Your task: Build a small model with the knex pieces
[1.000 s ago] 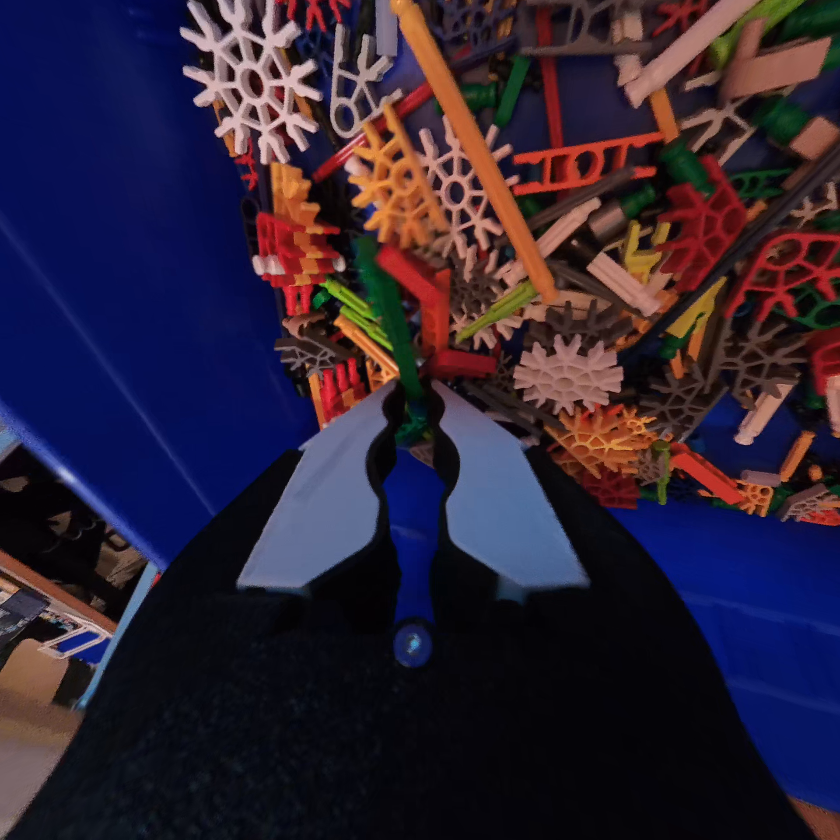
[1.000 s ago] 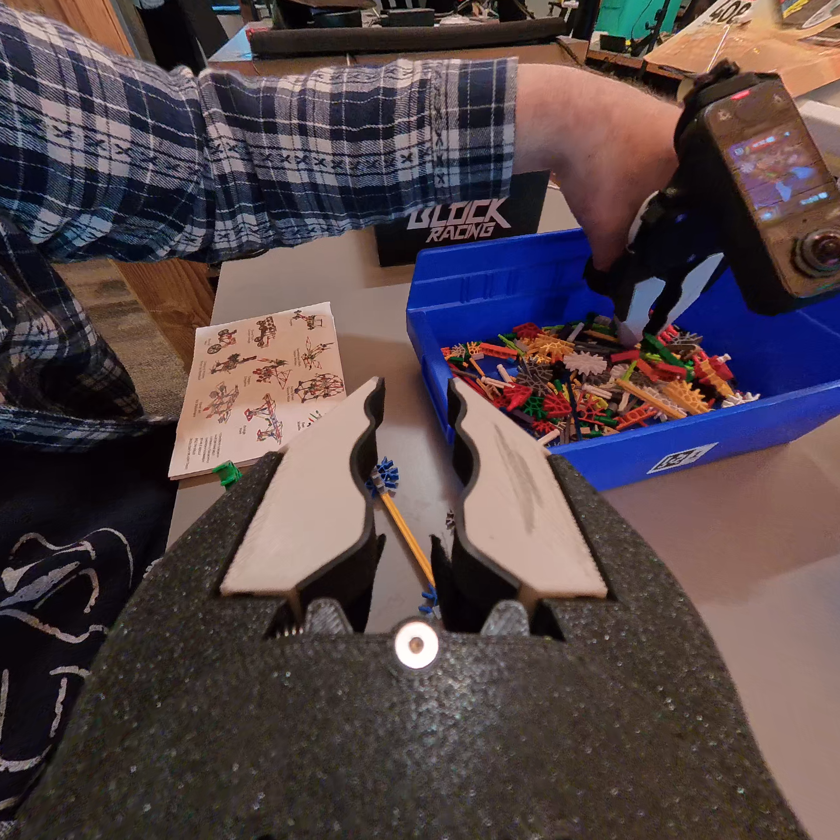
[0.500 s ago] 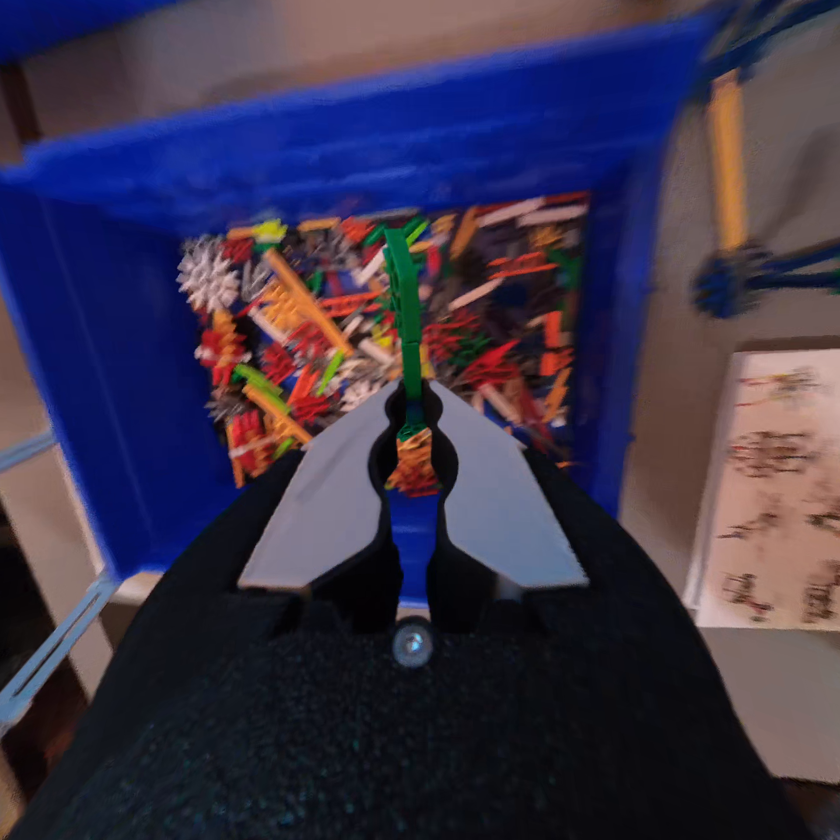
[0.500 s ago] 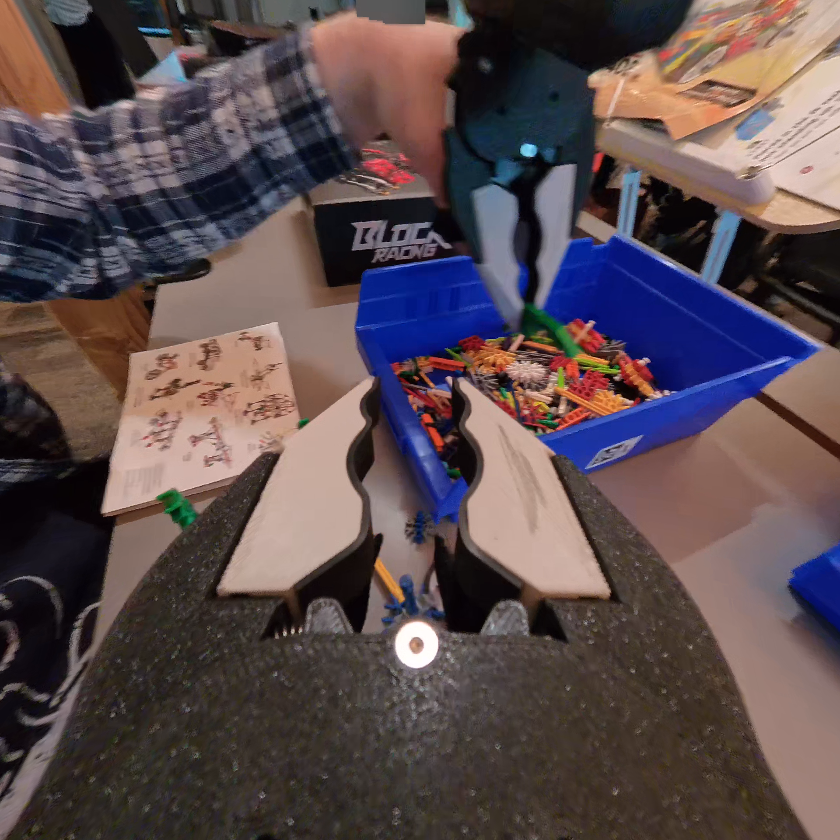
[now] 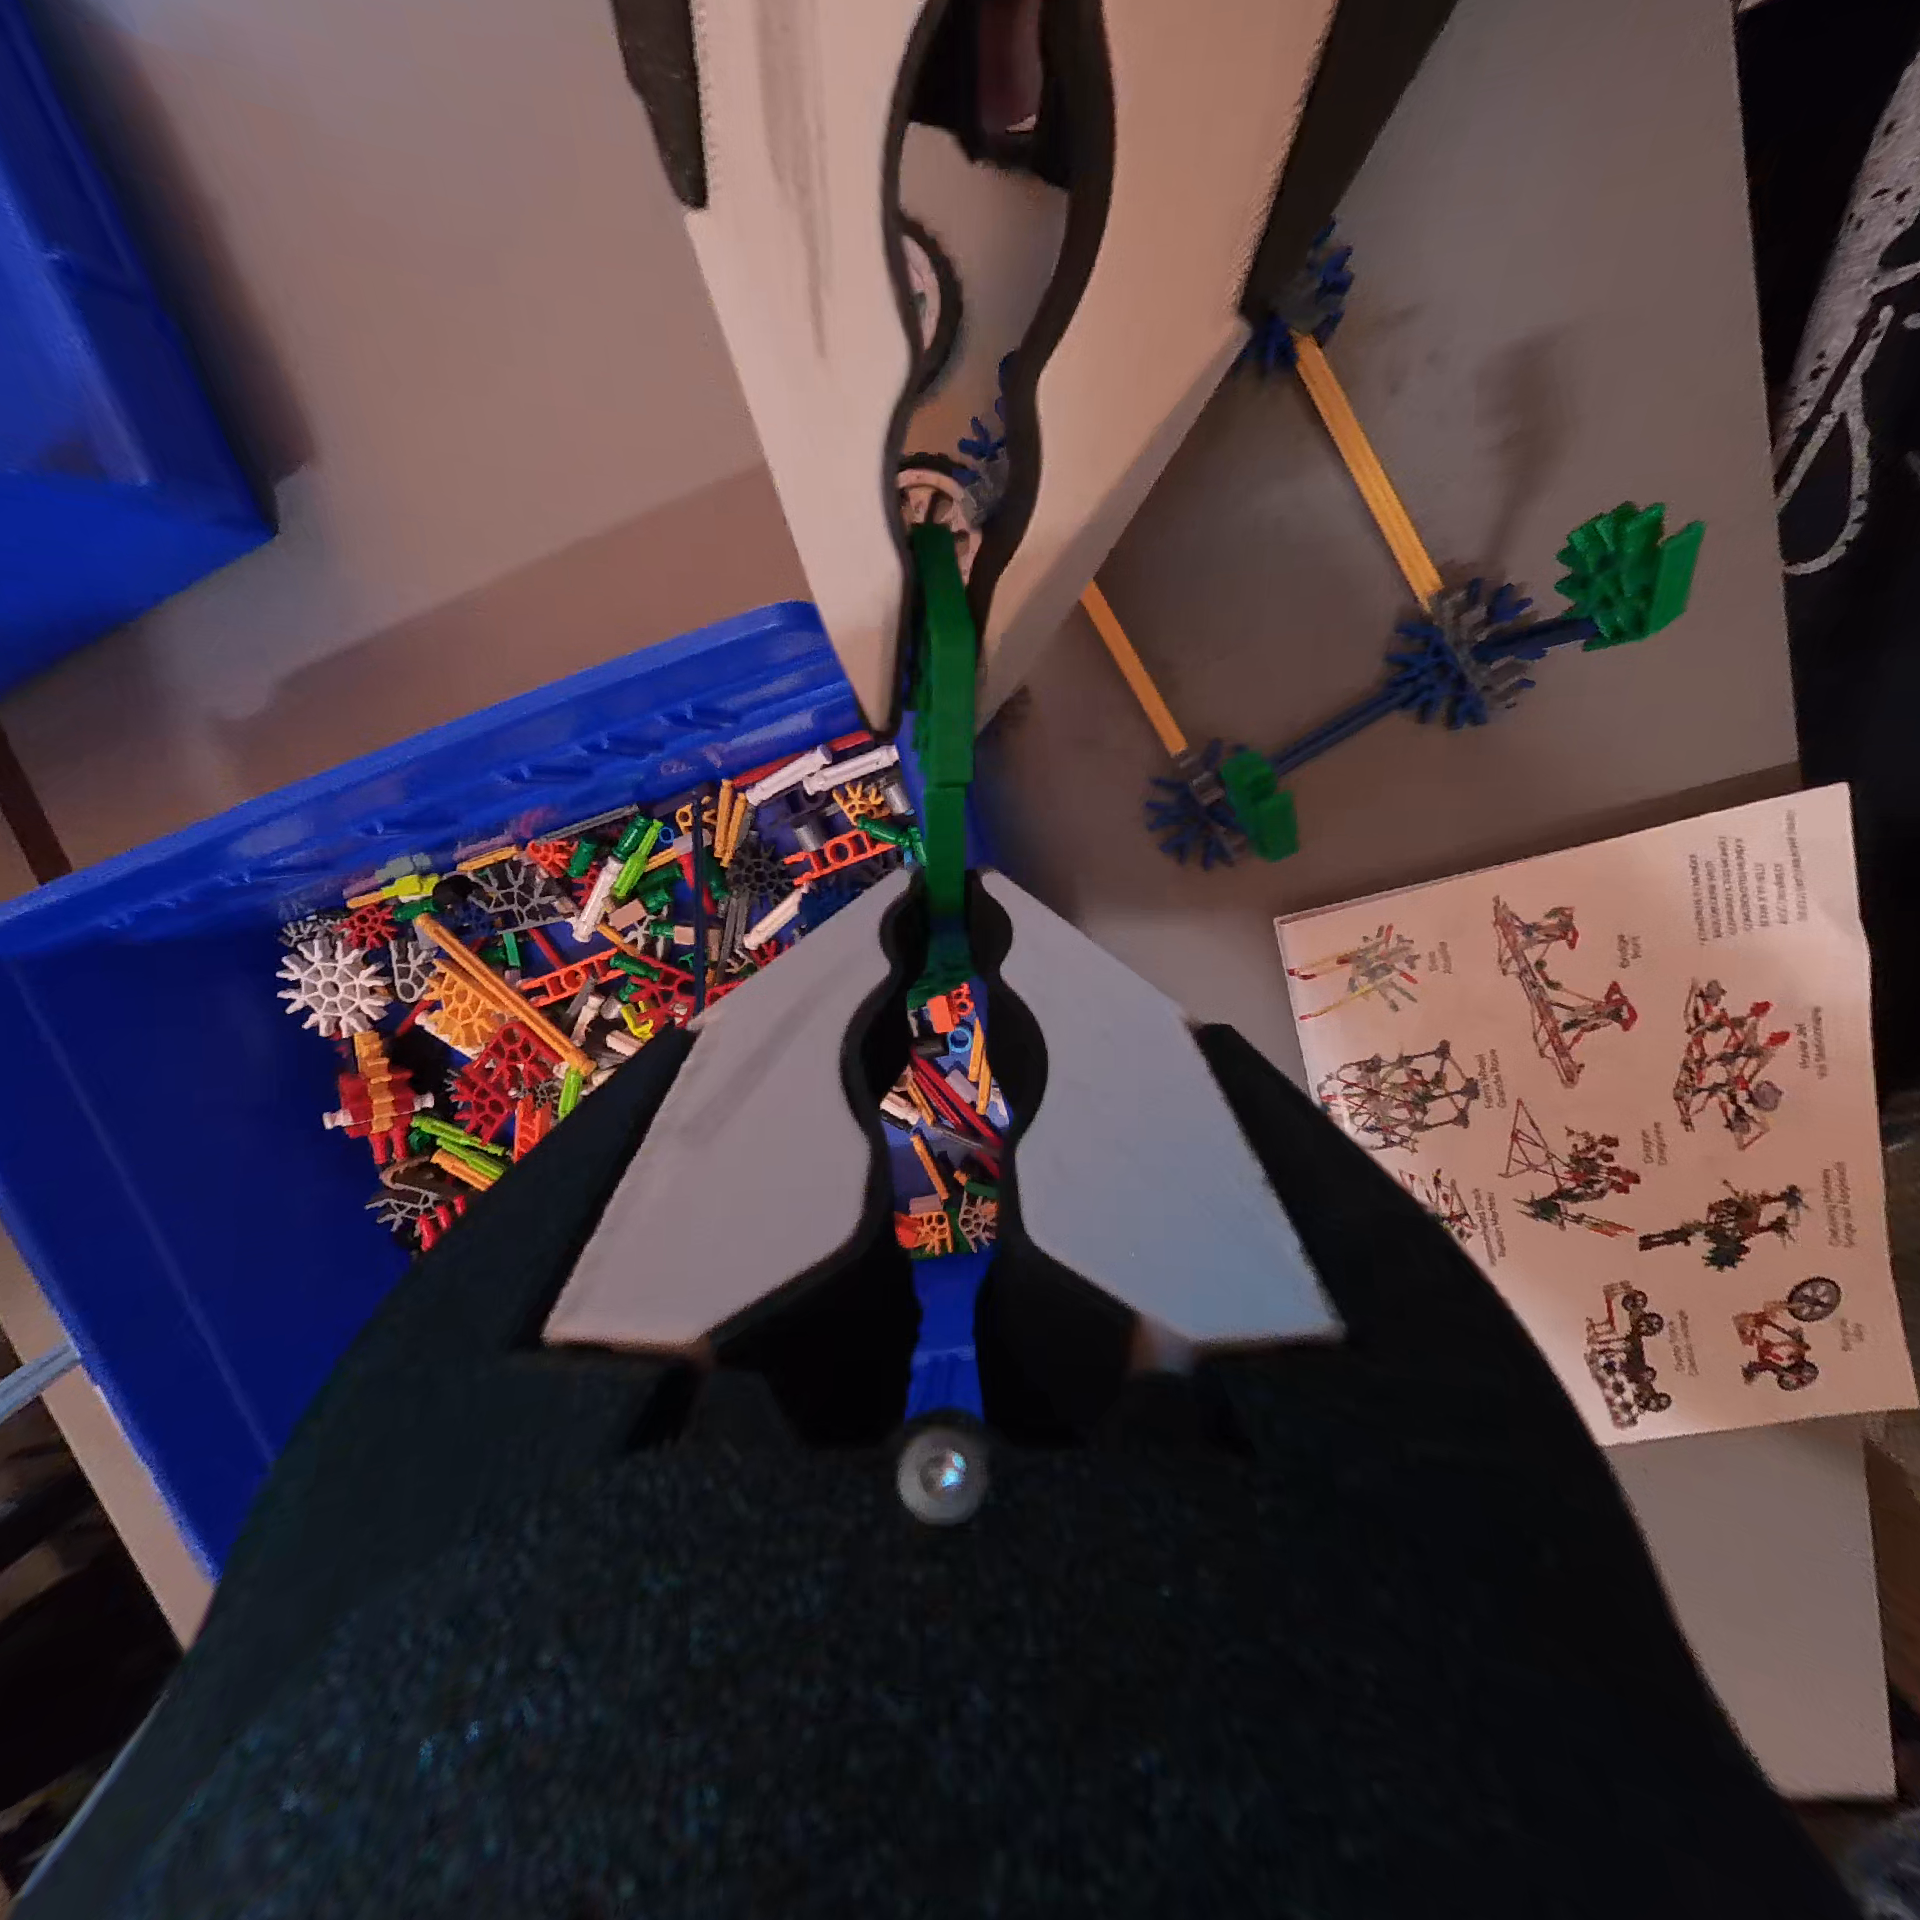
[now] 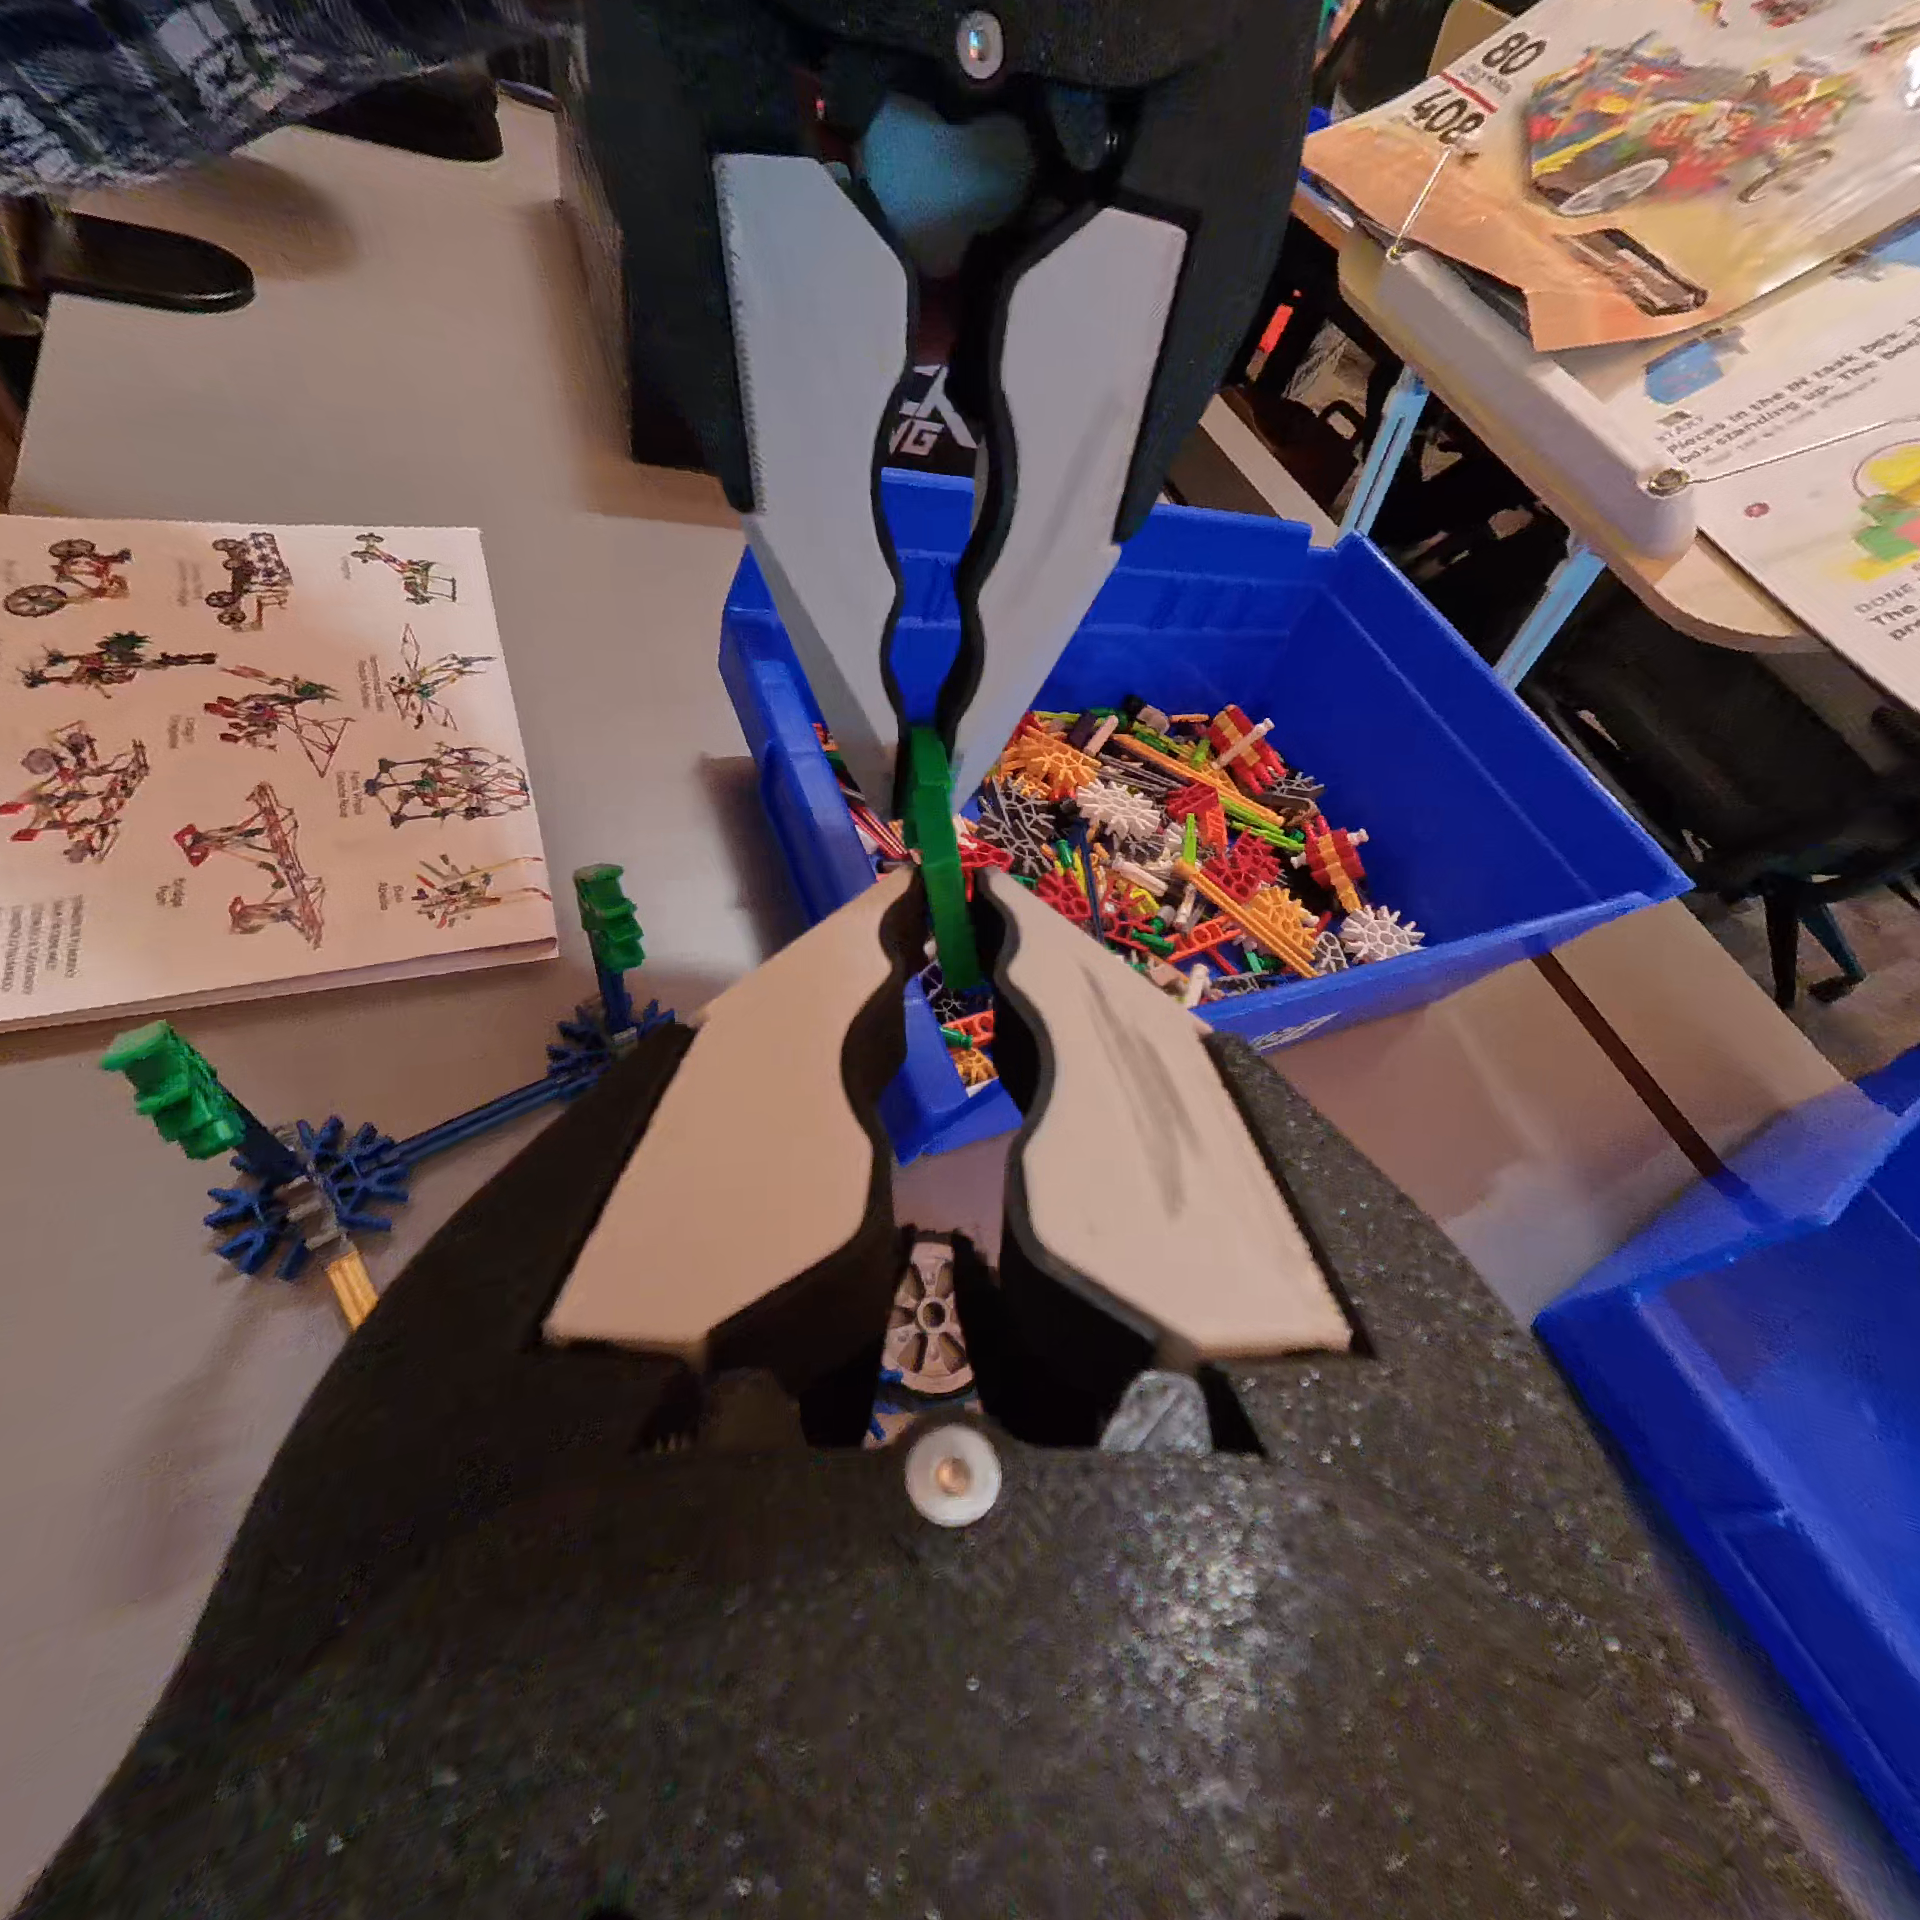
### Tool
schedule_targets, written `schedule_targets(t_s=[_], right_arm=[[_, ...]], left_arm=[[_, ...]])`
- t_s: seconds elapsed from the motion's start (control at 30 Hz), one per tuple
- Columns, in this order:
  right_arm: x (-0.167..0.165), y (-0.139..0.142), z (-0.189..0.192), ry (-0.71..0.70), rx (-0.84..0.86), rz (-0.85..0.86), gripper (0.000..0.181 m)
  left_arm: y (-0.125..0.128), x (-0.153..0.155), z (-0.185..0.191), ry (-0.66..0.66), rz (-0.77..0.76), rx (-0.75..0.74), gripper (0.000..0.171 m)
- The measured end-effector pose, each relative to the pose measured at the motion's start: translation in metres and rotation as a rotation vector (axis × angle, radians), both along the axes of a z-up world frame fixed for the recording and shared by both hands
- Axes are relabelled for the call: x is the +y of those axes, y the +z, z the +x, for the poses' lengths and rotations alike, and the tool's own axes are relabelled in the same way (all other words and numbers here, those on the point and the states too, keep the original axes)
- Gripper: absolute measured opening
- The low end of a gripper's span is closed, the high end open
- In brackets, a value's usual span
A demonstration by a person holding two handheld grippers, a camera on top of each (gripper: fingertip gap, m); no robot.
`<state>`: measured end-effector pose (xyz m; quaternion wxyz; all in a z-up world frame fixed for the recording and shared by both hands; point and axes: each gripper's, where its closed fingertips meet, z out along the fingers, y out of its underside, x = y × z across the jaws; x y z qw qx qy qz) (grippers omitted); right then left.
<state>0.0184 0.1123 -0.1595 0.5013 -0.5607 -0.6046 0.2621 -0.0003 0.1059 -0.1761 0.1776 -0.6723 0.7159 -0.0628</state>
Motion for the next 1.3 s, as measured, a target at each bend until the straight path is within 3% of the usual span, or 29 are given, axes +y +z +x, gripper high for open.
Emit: schedule_targets(t_s=[0.23,0.43,0.73,0.93,1.07,1.3], right_arm=[[0.011,0.012,0.004,-0.027,0.09,-0.18,0.004],[0.03,0.017,0.0,-0.116,0.1,-0.182,0.004],[0.057,0.016,-0.022,-0.223,-0.011,0.035,0.004],[0.078,0.005,-0.03,-0.318,-0.115,0.195,0.004],[0.097,0.003,-0.027,-0.413,-0.158,0.297,0.004],[0.099,0.009,-0.027,-0.368,-0.047,0.151,0.005]], left_arm=[[0.012,0.021,0.011,0.117,0.048,-0.133,0.007],[0.016,0.042,0.006,0.239,0.124,-0.173,0.005],[0.013,0.065,-0.016,0.409,0.071,-0.227,0.005],[-0.002,0.081,-0.025,0.525,0.013,-0.246,0.005],[-0.006,0.078,-0.012,0.595,-0.11,-0.322,0.003],[0.007,0.082,-0.019,0.58,-0.141,-0.392,0.002]])
